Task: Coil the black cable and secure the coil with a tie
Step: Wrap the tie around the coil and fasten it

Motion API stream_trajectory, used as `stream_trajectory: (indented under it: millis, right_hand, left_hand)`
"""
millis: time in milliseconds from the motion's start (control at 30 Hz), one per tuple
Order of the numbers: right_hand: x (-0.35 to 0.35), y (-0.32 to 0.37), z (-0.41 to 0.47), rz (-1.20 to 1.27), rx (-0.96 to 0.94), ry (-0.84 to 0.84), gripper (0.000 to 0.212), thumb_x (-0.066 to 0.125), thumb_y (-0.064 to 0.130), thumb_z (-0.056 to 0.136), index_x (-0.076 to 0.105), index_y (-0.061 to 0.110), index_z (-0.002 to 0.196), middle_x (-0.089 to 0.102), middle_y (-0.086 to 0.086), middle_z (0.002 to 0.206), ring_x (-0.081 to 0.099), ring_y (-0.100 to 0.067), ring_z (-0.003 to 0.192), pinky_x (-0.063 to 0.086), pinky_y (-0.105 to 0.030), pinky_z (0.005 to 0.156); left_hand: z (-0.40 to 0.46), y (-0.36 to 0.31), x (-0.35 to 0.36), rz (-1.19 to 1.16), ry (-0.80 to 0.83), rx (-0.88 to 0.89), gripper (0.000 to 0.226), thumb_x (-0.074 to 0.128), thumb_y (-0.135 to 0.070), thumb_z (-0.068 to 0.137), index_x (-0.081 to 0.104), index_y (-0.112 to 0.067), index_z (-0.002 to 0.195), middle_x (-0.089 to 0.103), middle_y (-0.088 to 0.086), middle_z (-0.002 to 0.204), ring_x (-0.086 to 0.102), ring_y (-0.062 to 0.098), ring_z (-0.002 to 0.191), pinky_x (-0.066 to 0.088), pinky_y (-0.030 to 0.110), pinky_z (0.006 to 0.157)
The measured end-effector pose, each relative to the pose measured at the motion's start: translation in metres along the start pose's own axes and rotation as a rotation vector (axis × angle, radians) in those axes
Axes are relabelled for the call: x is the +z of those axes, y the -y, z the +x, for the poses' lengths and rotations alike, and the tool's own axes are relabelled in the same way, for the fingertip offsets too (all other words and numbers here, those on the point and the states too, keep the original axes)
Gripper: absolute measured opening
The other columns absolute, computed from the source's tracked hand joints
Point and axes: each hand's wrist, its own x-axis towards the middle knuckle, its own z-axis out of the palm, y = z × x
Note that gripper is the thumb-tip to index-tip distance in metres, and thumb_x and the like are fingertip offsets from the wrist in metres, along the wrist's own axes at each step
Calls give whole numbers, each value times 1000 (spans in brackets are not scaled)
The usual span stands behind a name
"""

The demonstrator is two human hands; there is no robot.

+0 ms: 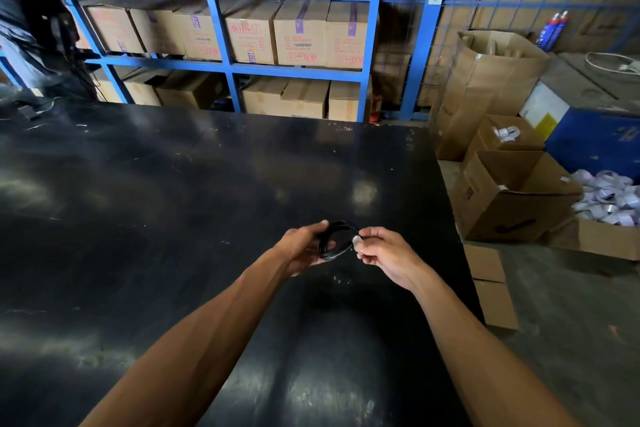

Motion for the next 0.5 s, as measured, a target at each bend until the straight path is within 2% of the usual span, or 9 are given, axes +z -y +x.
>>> stream_trajectory:
  millis: [67,100,200,267,367,467,500]
  right_hand:
    - [-10,-5,2,-218,9,-21,32,75,-2,85,64,5,114,76,-20,93,69,-19,77,54,-28,70]
    - [-14,-6,3,-293,20,-35,34,78,0,83,64,6,113,78,-20,92,70,-18,76,54,-27,69]
    - [-21,-11,12,-411,46,-104,32,81,0,77,66,7,105,78,-16,80,69,-18,68,59,-30,69]
    - [-21,-16,20,-534,31,-180,25,82,5,75,70,12,96,79,-12,75,70,-14,62,61,-31,74]
    - [-23,-24,32,-654,10,-229,13,81,15,78,74,16,88,75,-3,63,66,-7,54,54,-21,65]
    - [-24,-38,47,-667,13,-246,10,81,17,81,77,13,90,67,3,60,62,-6,53,46,-9,53]
    - [-24,-44,52,-680,10,-253,11,81,18,82,78,12,91,67,2,63,63,-8,56,45,-8,53]
  left_hand:
    - [4,1,0,98,-64,82,7,64,-6,91,65,1,93,68,17,86,68,21,64,59,30,59]
    - [6,2,1,118,-82,101,4,60,-1,92,64,0,91,68,16,83,67,19,59,59,29,55]
    - [12,8,4,128,-122,82,8,56,4,94,63,1,94,68,15,78,67,19,57,59,28,50]
    - [23,15,4,62,-157,25,8,58,4,92,65,-1,93,69,13,79,69,20,62,60,31,53]
    - [42,29,2,31,-254,-37,12,63,10,85,66,-2,85,69,12,76,68,21,64,61,37,60]
    - [61,41,2,142,-284,-35,18,54,9,76,59,-3,64,58,14,63,55,20,45,51,27,45]
    - [68,46,2,186,-300,-27,14,53,7,71,59,-2,61,58,16,63,56,22,45,50,26,46]
